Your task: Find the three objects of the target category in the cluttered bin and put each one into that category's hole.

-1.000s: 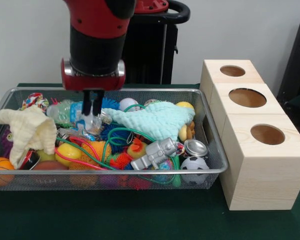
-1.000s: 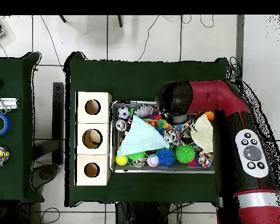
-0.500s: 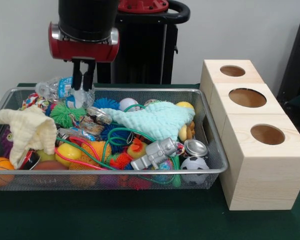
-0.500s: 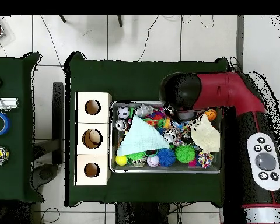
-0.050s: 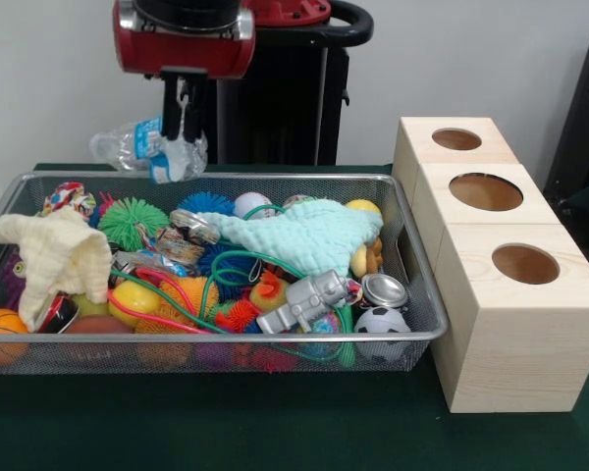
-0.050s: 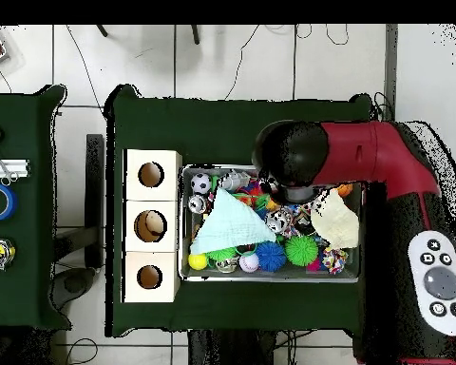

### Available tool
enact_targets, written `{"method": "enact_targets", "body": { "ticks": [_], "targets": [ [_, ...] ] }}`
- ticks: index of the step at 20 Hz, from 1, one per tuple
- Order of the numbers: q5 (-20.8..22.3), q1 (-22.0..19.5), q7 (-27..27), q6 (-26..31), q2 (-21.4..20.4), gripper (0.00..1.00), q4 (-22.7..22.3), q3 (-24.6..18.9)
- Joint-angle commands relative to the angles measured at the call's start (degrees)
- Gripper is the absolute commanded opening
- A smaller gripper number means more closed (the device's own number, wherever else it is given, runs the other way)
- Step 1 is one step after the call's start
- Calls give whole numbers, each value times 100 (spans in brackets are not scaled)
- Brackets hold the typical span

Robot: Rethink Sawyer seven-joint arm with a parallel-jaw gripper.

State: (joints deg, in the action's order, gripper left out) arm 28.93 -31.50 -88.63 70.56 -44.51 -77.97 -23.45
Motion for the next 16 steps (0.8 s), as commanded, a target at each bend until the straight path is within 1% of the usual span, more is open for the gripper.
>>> {"method": "enact_targets", "body": {
  "ticks": [1, 6, 10, 16],
  "targets": [
    [-237, -25, 48, -461, -466, 0, -1420, 69],
    [-393, 39, -308, -645, -630, 0, -1775, 168],
    [-523, 86, -632, -1027, -679, 0, -2123, 241],
    [-741, 247, -1129, -1629, -600, 0, -2497, 394]
  ]
}}
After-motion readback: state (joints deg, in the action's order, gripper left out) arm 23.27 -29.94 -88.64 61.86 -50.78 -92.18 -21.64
